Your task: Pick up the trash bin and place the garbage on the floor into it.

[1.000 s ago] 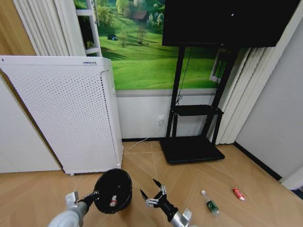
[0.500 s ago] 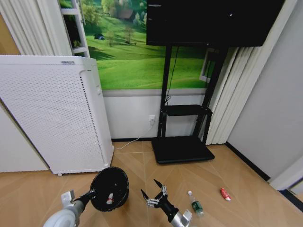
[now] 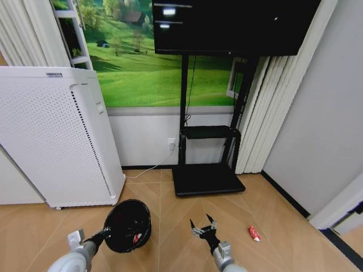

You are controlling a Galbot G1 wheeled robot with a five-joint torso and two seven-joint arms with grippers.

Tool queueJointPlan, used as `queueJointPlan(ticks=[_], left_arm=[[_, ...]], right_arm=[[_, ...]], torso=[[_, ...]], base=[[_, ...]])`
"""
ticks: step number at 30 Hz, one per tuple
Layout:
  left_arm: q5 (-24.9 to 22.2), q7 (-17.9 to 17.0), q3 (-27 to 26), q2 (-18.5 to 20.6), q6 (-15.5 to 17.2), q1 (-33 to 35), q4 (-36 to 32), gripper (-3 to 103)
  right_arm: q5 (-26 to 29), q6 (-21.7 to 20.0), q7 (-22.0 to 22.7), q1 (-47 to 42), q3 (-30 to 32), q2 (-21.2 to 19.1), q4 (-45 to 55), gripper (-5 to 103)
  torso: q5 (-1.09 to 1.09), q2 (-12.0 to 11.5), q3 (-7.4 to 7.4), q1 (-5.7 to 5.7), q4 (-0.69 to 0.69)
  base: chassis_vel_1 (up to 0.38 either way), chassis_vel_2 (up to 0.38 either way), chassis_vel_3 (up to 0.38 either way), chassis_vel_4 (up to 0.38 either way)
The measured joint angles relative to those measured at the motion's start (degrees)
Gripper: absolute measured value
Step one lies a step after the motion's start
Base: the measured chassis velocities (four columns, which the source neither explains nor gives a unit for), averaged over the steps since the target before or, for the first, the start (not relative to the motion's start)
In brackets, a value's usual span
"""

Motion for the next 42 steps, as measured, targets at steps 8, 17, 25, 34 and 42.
queueJointPlan(ticks=[8, 17, 25, 34, 42], left_arm=[[-0.61, 1.21, -3.78, 0.58, -0.3, 0.96, 0.99, 3], [-1.0, 1.34, -4.1, 1.47, -0.72, 0.04, 1.68, 3], [-1.03, 2.03, -4.02, 1.6, -1.96, -0.04, 1.91, 3], [-1.03, 2.29, -3.88, 1.68, -2.49, -0.34, 2.0, 3], [-0.99, 2.29, -3.73, 1.68, -2.63, -0.49, 2.24, 3]], right_arm=[[-3.53, 0.2, -0.05, 2.08, -0.48, 2.0, -10.09, 100], [-3.78, 0.05, -1.63, 6.05, -1.69, 2.32, -20.02, 100], [-4.0, -0.05, -1.4, 9.8, -1.38, 2.87, -26.73, 100], [-3.83, -1.32, -1.11, 10.1, -0.1, 2.69, -29.59, 92], [-4.24, -1.87, -1.6, 10.21, -0.33, 3.07, -30.96, 87]], torso=[[0.03, 0.0, 0.0, 0.0, 0.0], [0.03, 0.0, 0.01, 0.0, -0.01], [0.02, 0.0, 0.0, 0.0, 0.0], [0.02, 0.0, 0.0, 0.0, 0.0], [0.02, 0.0, 0.0, 0.0, 0.0]], base=[[0.014, 0.008, -0.005, -0.01], [0.0, 0.0, 0.0, 0.0], [0.0, 0.0, 0.0, 0.0], [0.0, 0.0, 0.0, 0.0], [0.0, 0.0, 0.0, 0.0]])
